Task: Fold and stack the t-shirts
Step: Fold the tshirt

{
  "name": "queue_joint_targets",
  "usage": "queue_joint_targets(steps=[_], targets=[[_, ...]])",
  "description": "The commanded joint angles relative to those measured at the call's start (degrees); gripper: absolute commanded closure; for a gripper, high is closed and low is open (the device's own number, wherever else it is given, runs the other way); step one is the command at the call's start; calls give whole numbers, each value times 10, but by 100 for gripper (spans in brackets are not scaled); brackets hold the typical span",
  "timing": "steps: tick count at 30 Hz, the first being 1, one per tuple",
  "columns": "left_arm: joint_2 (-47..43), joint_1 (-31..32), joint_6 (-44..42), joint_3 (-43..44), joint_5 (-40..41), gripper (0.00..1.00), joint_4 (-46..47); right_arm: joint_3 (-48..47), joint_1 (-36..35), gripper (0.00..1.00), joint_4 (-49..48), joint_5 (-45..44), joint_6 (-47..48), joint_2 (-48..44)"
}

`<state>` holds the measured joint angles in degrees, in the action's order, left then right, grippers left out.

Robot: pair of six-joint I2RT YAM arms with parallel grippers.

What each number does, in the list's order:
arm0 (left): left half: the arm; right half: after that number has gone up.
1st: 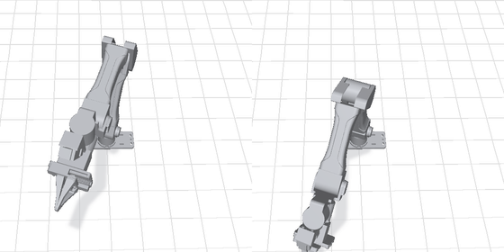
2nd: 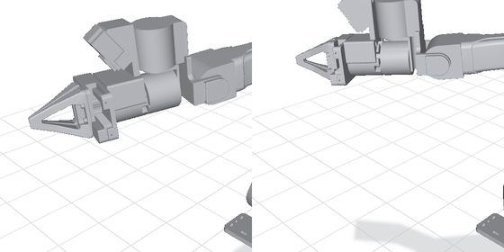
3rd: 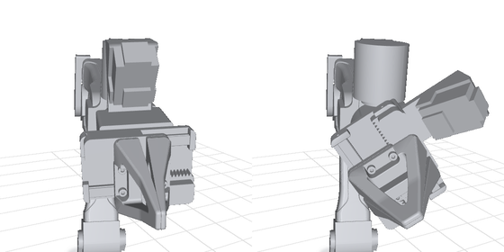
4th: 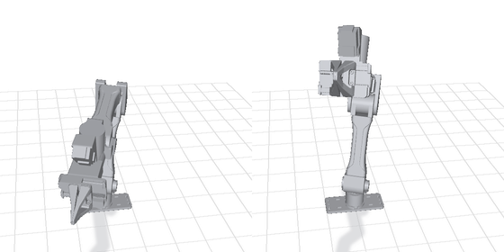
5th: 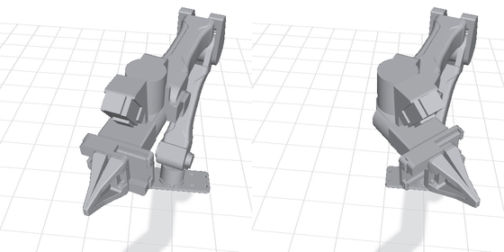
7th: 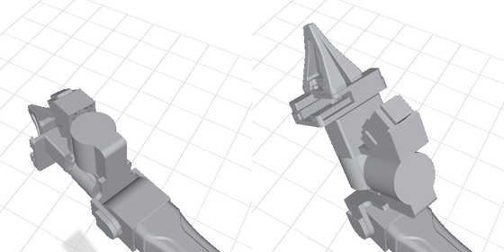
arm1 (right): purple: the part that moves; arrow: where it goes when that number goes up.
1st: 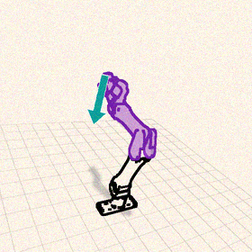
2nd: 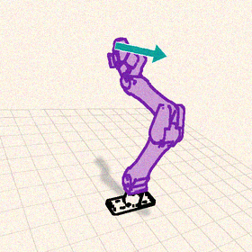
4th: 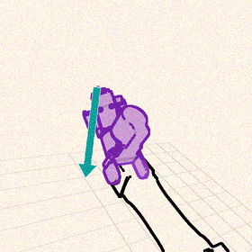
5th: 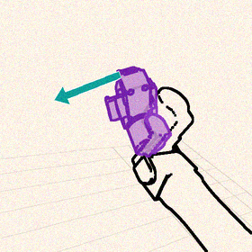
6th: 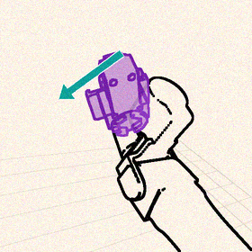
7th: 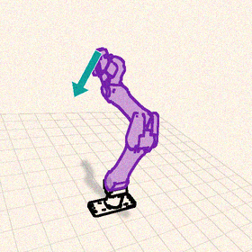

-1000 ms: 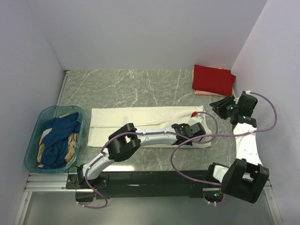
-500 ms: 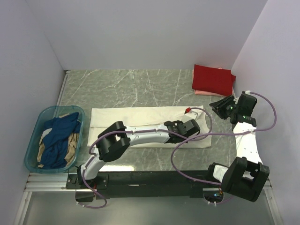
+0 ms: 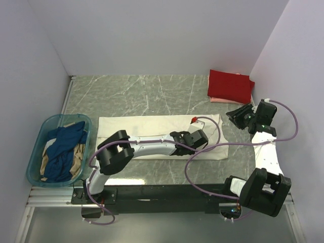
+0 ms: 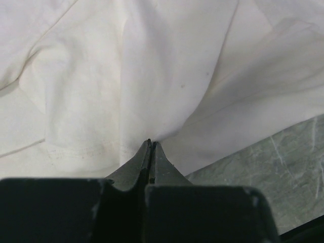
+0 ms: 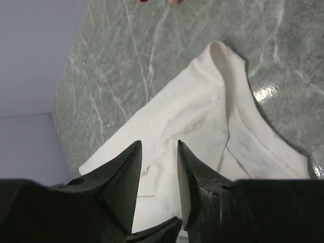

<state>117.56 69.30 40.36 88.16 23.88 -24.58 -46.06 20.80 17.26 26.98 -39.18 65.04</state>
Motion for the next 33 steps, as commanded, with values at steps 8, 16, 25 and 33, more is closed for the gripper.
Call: queue_joint_targets(steps=[8,16,25,33], targets=[[-34,-9,16,-29,-16,87,26,11,2,59,-21,-9,16,11],[-73,-38,20,-49,-75,55,55,7,-4,55,-4,-9,45,1],[-145,-145,61,-111,-115,62,26,50,-130,55,-14,-65,30,-29],[-193,-190,58,-174,-60,69,-68,97,-289,56,-68,-134,-21,12]])
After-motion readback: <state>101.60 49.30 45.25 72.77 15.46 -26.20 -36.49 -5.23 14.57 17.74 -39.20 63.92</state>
